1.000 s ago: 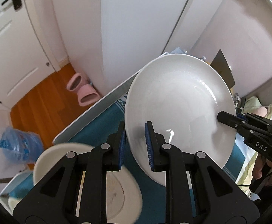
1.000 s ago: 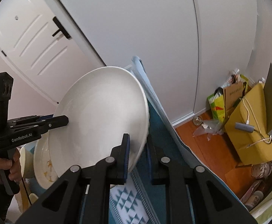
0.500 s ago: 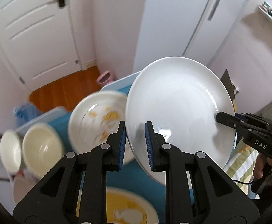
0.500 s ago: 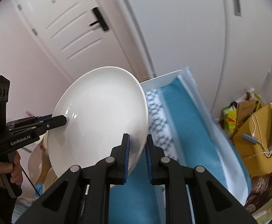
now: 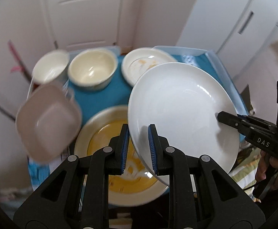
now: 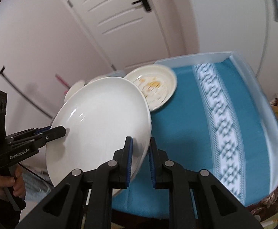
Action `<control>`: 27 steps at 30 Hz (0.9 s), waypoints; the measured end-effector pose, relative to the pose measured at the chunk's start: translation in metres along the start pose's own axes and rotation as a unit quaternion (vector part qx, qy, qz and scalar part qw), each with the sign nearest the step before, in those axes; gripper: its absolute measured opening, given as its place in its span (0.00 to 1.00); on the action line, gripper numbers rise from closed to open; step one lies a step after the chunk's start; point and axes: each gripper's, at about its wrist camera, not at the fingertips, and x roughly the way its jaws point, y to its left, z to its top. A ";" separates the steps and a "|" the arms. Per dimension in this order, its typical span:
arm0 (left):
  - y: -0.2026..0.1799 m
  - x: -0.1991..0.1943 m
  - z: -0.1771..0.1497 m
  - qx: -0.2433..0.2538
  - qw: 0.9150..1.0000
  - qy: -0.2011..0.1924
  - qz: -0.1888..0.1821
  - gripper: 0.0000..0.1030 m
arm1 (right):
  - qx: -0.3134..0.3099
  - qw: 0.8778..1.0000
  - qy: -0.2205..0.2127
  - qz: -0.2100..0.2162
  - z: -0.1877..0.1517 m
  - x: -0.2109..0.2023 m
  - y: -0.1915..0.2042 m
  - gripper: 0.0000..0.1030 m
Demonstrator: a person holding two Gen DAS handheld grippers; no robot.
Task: Organize plates and bowls
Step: 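Lower the white plate onto the yellow bear plate and open both grippers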
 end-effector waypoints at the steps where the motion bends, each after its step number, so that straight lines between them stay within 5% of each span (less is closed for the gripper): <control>1: 0.007 0.001 -0.011 -0.017 1.000 0.003 0.002 0.17 | -0.006 1.000 0.009 0.005 -0.004 0.006 0.002 0.15; 13: 0.053 0.038 -0.077 -0.130 0.991 0.020 0.031 0.17 | -0.096 0.993 0.070 0.030 -0.024 0.067 0.028 0.14; 27: 0.041 0.065 -0.073 -0.110 0.990 0.030 0.087 0.17 | -0.142 0.987 0.071 0.024 -0.016 0.085 0.040 0.14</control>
